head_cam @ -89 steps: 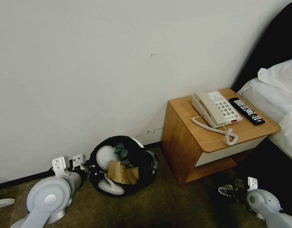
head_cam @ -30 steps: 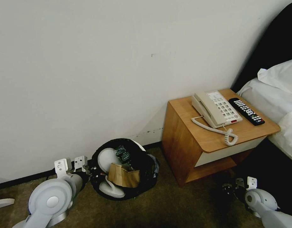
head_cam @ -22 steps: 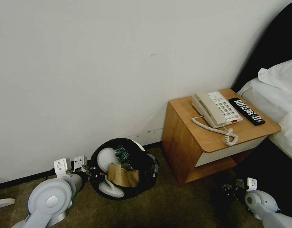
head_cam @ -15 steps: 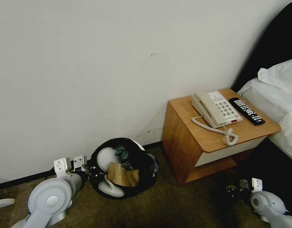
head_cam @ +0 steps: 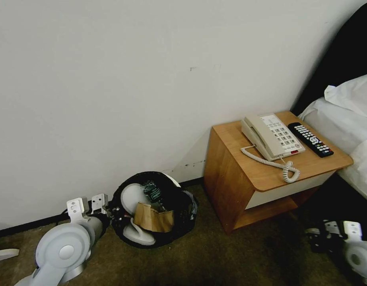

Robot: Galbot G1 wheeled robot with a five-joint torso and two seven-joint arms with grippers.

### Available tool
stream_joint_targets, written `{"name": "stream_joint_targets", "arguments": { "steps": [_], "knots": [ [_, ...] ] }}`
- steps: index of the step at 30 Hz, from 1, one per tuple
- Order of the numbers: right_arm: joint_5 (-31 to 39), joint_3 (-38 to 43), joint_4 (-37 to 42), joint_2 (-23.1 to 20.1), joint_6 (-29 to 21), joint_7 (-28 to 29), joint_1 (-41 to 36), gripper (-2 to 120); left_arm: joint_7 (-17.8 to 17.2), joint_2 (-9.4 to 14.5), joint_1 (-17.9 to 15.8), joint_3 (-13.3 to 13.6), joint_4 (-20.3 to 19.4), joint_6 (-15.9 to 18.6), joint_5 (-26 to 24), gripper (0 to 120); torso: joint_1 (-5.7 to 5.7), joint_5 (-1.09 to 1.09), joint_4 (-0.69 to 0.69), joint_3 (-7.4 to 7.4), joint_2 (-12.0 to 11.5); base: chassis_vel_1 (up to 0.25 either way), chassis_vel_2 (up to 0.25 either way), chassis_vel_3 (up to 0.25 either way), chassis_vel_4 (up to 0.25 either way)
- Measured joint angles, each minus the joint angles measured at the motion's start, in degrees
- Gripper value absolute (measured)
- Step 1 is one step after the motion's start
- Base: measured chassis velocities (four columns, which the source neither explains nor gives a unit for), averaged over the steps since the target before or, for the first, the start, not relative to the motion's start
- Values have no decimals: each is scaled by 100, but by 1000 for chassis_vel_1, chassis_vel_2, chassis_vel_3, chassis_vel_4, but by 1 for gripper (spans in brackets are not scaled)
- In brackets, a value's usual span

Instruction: Pick up the trash bin, then pick up the garbage from the floor and place it into the trash bin.

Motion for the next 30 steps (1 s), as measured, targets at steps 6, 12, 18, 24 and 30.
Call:
{"name": "stream_joint_targets", "arguments": {
  "steps": [6,12,18,24,30],
  "knots": [
    [-150,730,459,-136,29,-197,-745,31,37,2,15,1,13,0,49,0,0,-1,2,0,0,0,0,0,0],
    [-347,1282,862,-121,60,-361,-1308,31,47,28,-58,22,64,0,62,0,0,1,1,0,0,0,0,0,0],
    [-536,1705,1181,2,127,-538,-1679,31,74,23,-84,84,103,0,125,0,0,1,1,0,0,0,0,0,0],
    [-667,2185,1510,238,183,-731,-2033,31,134,25,-112,146,168,0,210,0,0,1,1,0,0,0,0,0,0],
    [-874,2592,2002,552,260,-962,-2406,31,183,38,-202,244,256,0,315,0,0,0,1,0,0,0,0,0,0]
  ]
}}
